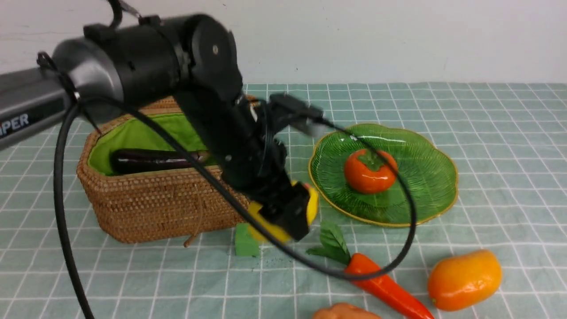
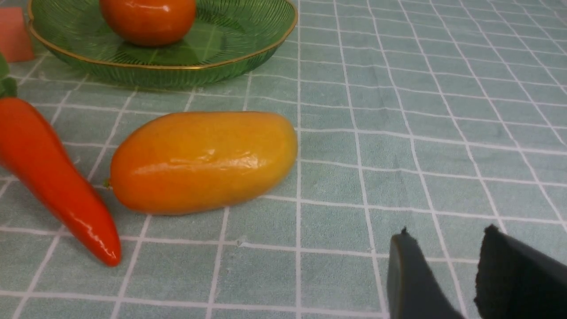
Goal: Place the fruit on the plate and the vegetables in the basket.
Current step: Grab a lemon with your left arm and place it on the plate on the right
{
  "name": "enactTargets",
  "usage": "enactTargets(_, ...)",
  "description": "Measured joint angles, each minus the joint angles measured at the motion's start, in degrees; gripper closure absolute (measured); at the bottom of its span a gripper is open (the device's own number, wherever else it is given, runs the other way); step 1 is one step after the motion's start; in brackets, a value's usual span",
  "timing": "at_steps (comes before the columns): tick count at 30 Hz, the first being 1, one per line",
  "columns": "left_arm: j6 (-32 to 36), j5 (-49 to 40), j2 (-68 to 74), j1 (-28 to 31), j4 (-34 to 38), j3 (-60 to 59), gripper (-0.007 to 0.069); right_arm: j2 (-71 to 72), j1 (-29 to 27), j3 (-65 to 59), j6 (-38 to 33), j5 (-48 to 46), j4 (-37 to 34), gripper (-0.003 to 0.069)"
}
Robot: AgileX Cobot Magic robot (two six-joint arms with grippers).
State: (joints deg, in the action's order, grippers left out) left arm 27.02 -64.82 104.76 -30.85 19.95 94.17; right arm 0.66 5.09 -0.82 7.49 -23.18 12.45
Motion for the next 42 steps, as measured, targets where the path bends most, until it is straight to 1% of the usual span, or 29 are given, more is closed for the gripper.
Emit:
enactTargets(2,0.0,2.1,0.9,-0.8,1.3,4.9,0.0036,0.0,0.0,0.0,0.0,0.0,0.0,0.0419)
enactTargets(4,0.0,5.5,3.0,-2.8,1.0,9.3,0.0036,0.0,0.0,0.0,0.0,0.0,0.0,0.0419)
enactTargets(6,-0.1,8.8,5.3,-5.0,-0.8,12.8,0.0036,0.0,0.0,0.0,0.0,0.0,0.0,0.0419)
enactTargets(7,-0.6,12.1,7.4,-6.7,-2.5,14.8,0.0036,0.0,0.0,0.0,0.0,0.0,0.0,0.0419)
enactTargets(9,-1.2,14.3,9.0,-7.8,-4.1,15.8,0.0036,0.0,0.0,0.0,0.0,0.0,0.0,0.0419)
enactTargets(10,-2.8,18.5,12.1,-9.6,-6.9,17.1,0.0036,0.0,0.0,0.0,0.0,0.0,0.0,0.0419)
enactTargets(11,-3.0,19.0,12.4,-9.8,-7.7,17.2,0.0036,0.0,0.0,0.0,0.0,0.0,0.0,0.0419)
enactTargets(13,-6.9,24.9,16.7,-11.5,-12.3,17.5,0.0036,0.0,0.0,0.0,0.0,0.0,0.0,0.0419)
enactTargets(14,-7.3,25.3,16.7,-11.6,-12.7,17.6,0.0036,0.0,0.0,0.0,0.0,0.0,0.0,0.0419)
enactTargets(16,-13.3,30.7,21.1,-12.8,-17.3,17.6,0.0036,0.0,0.0,0.0,0.0,0.0,0.0,0.0419)
enactTargets(18,-16.6,32.4,22.3,-13.0,-19.6,17.6,0.0036,0.0,0.0,0.0,0.0,0.0,0.0,0.0419)
enactTargets(19,-20.4,34.0,24.1,-13.1,-21.9,17.6,0.0036,0.0,0.0,0.0,0.0,0.0,0.0,0.0419)
enactTargets(21,-24.3,35.1,25.9,-13.1,-24.5,17.6,0.0036,0.0,0.0,0.0,0.0,0.0,0.0,0.0419)
enactTargets(22,-24.7,35.2,26.0,-13.1,-24.8,17.6,0.0036,0.0,0.0,0.0,0.0,0.0,0.0,0.0419)
enactTargets(23,-27.0,35.4,26.8,-13.1,-26.4,17.6,0.0036,0.0,0.0,0.0,0.0,0.0,0.0,0.0419)
enactTargets(26,-29.0,35.7,27.7,-13.1,-27.6,17.6,0.0036,0.0,0.0,0.0,0.0,0.0,0.0,0.0419)
enactTargets(30,-29.6,35.8,28.0,-13.1,-27.8,17.6,0.0036,0.0,0.0,0.0,0.0,0.0,0.0,0.0419)
enactTargets(32,-29.7,35.8,28.0,-13.1,-27.1,17.6,0.0000,0.0,0.0,0.0,0.0,0.0,0.0,0.0419)
enactTargets(36,-29.8,35.1,28.0,-13.1,-24.9,17.6,-0.0040,0.0,0.0,0.0,0.0,0.0,0.0,0.0419)
enactTargets(38,-29.8,34.7,27.9,-13.1,-24.5,17.6,-0.0042,0.0,0.0,0.0,0.0,0.0,0.0,0.0419)
enactTargets(42,-29.8,34.6,27.6,-13.1,-24.3,17.6,-0.0020,0.0,0.0,0.0,0.0,0.0,0.0,0.0419)
